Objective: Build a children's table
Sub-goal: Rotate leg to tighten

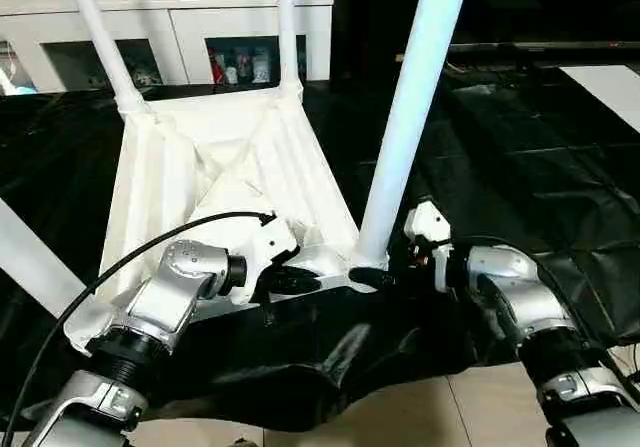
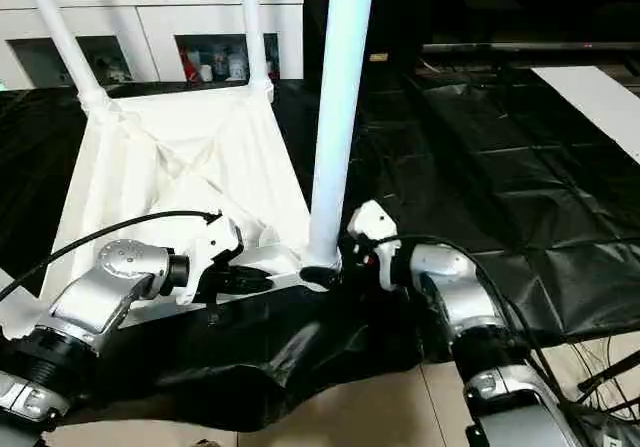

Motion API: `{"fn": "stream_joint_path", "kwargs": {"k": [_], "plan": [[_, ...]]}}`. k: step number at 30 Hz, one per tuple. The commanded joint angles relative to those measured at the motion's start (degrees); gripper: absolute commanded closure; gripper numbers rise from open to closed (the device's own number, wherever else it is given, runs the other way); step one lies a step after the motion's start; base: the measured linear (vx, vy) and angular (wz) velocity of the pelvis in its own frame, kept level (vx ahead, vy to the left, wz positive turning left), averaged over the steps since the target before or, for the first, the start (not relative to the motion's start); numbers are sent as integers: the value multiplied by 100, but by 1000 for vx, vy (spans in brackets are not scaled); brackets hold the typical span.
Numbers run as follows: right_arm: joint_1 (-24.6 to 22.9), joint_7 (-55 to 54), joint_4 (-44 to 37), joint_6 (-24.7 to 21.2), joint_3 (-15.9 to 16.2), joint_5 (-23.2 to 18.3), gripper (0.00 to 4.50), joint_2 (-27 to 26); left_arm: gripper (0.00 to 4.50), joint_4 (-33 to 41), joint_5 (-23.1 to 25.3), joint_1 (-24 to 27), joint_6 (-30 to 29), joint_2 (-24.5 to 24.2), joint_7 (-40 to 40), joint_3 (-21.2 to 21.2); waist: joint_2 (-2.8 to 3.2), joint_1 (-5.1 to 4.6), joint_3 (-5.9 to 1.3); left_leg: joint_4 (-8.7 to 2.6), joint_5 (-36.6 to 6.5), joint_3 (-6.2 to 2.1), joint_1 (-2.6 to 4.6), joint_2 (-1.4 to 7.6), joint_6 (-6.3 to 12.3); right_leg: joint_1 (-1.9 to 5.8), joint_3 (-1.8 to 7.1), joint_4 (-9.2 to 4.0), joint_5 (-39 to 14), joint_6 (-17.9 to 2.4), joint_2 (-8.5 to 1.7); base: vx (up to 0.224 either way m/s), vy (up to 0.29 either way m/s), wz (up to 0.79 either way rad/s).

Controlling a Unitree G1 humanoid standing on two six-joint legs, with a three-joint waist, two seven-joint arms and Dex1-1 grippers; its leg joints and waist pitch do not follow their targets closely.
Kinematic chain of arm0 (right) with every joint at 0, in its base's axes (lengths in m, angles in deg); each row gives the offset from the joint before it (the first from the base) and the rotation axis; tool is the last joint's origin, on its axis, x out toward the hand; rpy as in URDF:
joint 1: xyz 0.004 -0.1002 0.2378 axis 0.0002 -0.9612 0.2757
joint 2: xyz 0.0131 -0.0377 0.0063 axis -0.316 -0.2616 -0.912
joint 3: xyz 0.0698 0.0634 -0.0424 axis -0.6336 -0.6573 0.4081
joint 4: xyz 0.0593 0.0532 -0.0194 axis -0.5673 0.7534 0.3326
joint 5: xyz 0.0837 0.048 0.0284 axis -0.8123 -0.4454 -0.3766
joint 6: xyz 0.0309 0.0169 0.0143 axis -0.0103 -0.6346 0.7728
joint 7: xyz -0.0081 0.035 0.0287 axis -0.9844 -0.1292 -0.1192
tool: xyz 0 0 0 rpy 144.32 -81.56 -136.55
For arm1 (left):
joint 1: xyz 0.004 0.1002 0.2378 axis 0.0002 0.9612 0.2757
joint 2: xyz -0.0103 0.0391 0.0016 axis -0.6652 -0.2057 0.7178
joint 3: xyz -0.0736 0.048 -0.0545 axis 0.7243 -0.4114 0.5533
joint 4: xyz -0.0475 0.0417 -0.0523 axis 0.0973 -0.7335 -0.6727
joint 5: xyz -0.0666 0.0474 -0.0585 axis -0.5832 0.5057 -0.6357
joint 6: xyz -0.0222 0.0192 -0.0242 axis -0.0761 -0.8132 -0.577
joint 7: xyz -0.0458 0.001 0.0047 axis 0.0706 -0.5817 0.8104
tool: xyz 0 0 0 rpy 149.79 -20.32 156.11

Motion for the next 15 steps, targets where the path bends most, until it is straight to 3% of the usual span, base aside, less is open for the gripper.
{"fn": "stream_joint_path", "kwargs": {"k": [1,10,15], "plan": [[67,86,-70,-42,-43,-101,93,7,450,-97,-55,53,-63,48,69,-109,-89,0,-315,-415,-1475,-71,67,160,338,222,180,-434,-1460,-1274,-246,0,0,0],[22,114,-55,-92,-22,-75,171,-7,450,-110,-28,49,-74,34,101,-125,-80,7,-315,-417,-1466,-73,62,156,325,229,176,-432,-1436,-1278,-243,0,0,0],[-54,-404,63,-119,-50,42,178,-227,450,-177,23,29,-124,99,-77,-100,-77,2,-313,-422,-1510,-75,72,158,299,222,176,-437,-1476,-1278,-243,0,0,0]]}}
